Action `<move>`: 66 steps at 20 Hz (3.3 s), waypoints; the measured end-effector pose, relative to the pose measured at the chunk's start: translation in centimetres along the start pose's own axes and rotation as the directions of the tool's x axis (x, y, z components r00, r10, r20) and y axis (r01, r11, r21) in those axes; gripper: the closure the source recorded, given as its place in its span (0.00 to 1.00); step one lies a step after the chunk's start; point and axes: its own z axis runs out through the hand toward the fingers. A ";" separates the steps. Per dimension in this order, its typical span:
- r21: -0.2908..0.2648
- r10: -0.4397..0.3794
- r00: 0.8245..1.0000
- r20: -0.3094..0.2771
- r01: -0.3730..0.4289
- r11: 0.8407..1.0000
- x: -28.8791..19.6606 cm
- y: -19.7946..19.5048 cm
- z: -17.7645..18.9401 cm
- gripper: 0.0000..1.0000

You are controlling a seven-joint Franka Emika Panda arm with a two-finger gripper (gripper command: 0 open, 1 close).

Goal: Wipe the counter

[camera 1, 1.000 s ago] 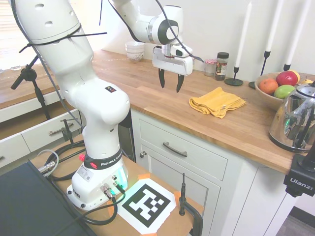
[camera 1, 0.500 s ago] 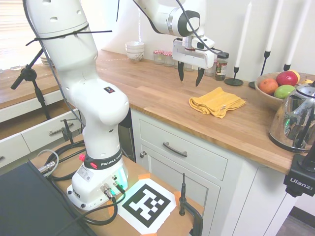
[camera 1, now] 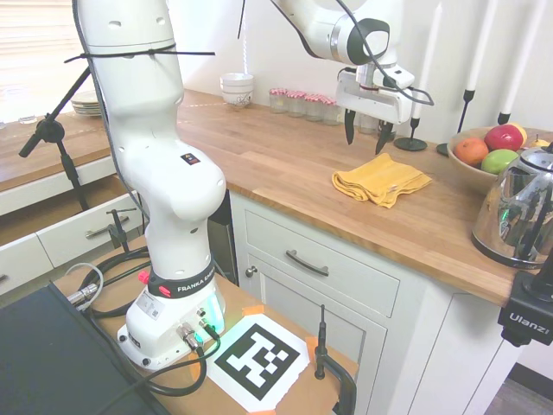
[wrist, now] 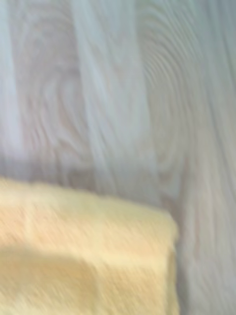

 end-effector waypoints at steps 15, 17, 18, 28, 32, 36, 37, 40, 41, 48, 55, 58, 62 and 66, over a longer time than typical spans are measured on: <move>-0.013 0.044 0.998 0.038 -0.043 0.999 3.0 1.1 2.8 0.00; -0.014 0.050 0.998 0.041 -0.049 0.999 3.3 1.3 3.0 0.00; -0.014 0.053 0.998 0.042 -0.052 0.999 3.4 1.4 3.1 0.00; -0.024 0.062 0.997 0.046 -0.061 0.998 4.1 1.5 3.8 1.00; -0.024 0.061 0.997 0.044 -0.060 0.998 4.3 1.3 3.8 1.00; -0.029 0.061 0.997 0.047 -0.060 0.998 4.4 1.2 4.2 1.00; -0.030 0.061 0.997 0.048 -0.060 0.998 4.5 1.2 4.3 1.00; -0.037 0.062 0.997 0.054 -0.060 0.998 4.5 1.2 4.8 1.00; -0.037 0.062 0.997 0.054 -0.060 0.997 4.6 1.1 4.9 1.00; -0.036 0.062 0.997 0.055 -0.060 0.998 4.5 1.1 4.9 1.00; -0.027 0.068 0.996 0.057 -0.067 0.997 4.6 1.0 4.8 1.00; -0.024 0.068 0.996 0.060 -0.067 0.997 4.6 1.0 4.8 1.00; -0.018 0.068 0.996 0.062 -0.067 0.998 4.6 1.0 4.7 1.00; 0.003 0.071 0.996 0.045 -0.071 0.997 4.8 1.0 3.5 1.00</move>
